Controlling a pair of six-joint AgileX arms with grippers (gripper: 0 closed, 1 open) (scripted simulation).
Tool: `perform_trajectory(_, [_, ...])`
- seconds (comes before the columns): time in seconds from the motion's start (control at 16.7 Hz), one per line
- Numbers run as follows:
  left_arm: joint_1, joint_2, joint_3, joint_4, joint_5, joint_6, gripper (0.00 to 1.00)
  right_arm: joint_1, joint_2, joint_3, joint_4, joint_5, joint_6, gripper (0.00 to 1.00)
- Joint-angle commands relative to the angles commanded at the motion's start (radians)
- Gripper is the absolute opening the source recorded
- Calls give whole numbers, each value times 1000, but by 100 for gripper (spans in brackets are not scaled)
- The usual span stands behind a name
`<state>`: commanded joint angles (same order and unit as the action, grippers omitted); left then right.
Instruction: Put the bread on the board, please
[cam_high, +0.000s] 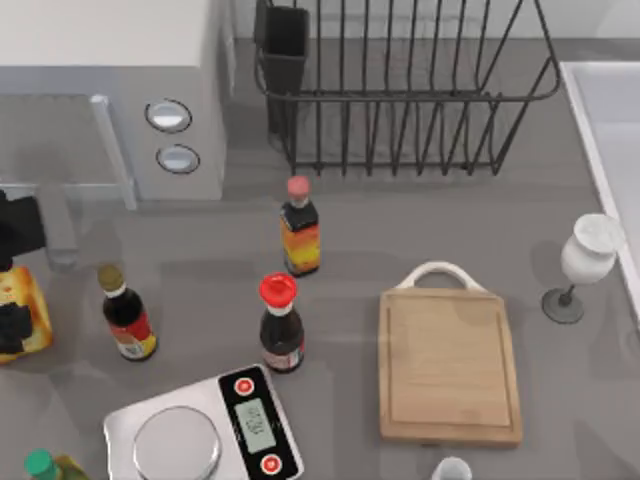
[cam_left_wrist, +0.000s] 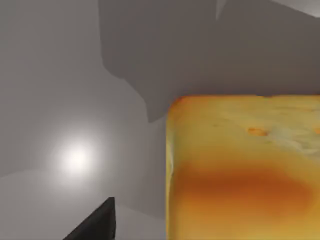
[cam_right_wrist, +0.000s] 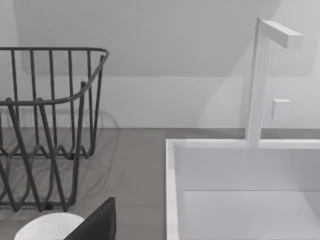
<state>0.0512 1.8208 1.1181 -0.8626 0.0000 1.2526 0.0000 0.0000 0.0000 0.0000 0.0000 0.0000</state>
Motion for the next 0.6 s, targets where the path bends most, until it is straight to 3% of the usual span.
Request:
perform_trajectory(0.18, [2,45,-55,97,0,3,100,0,0,0,0,0,0,100])
perform_trajectory(0.48, [2,54,-63,111,0,3,100,0,0,0,0,0,0,100])
perform_trajectory(0.6, [2,54,-63,111,0,3,85,0,0,0,0,0,0,100])
